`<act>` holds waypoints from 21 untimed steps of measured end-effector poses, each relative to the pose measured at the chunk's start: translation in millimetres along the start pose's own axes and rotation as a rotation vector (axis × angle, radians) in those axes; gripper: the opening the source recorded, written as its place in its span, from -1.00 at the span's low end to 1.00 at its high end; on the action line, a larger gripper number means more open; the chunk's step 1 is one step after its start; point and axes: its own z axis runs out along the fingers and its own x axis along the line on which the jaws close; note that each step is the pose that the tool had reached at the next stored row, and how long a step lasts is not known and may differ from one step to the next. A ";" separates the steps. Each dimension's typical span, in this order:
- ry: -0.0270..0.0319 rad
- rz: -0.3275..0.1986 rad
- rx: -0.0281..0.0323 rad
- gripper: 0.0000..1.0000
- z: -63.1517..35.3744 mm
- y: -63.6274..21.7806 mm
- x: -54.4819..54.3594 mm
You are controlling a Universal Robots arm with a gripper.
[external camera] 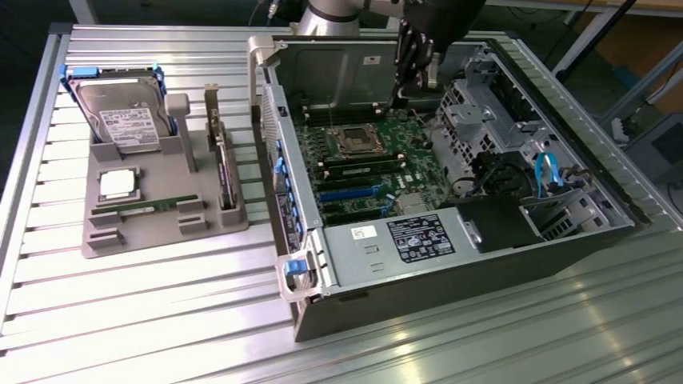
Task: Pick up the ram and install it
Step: 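Press down the ram until it locks into place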
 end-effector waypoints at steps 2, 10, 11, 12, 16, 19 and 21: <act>0.0000 0.033 0.0021 -0.80 0.1 0.0 0.0; 0.0003 0.140 0.0091 -0.80 0.2 0.0 0.0; 0.0003 0.159 0.0103 -0.80 0.2 0.0 0.0; 0.0004 0.179 0.0116 -0.80 0.2 0.0 0.0; 0.0006 0.254 0.0165 -0.80 0.2 0.0 0.0; 0.0007 0.308 0.0200 -0.80 0.3 0.0 0.0; 0.0009 0.363 0.0235 -0.80 0.3 0.0 0.0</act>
